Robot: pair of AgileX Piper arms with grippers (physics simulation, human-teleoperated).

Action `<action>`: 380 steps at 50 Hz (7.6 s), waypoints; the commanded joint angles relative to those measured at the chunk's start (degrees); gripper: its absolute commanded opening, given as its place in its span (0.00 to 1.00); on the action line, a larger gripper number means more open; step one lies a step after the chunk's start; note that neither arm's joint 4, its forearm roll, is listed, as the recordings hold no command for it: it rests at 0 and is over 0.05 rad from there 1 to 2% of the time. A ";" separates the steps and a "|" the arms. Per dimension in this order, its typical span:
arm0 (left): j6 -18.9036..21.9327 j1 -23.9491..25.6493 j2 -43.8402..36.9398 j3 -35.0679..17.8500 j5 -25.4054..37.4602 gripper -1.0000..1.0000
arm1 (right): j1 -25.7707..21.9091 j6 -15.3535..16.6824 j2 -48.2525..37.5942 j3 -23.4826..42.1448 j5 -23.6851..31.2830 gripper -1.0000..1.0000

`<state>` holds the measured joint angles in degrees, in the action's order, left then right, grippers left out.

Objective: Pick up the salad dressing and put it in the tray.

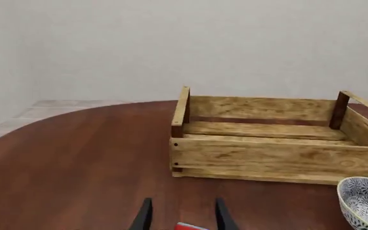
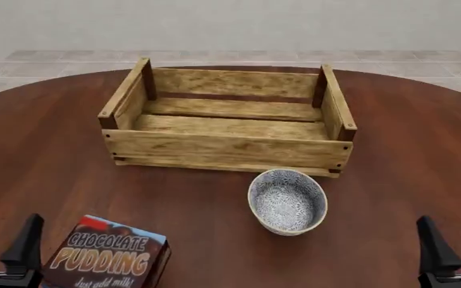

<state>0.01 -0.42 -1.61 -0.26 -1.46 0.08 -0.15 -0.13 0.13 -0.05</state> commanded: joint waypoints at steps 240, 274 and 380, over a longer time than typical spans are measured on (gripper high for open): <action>13.13 -42.87 -14.91 -6.70 16.50 1.00 | -0.79 -0.09 0.11 0.22 0.12 1.00; 14.78 -43.60 -19.34 -2.32 11.91 1.00 | -0.81 0.12 0.11 0.30 0.28 1.00; 13.39 -33.24 -15.03 -6.57 15.15 0.00 | 0.31 -0.52 0.12 0.48 0.30 1.00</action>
<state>11.92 -35.24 -18.46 -4.49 11.93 0.24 -0.64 -0.02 0.55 0.17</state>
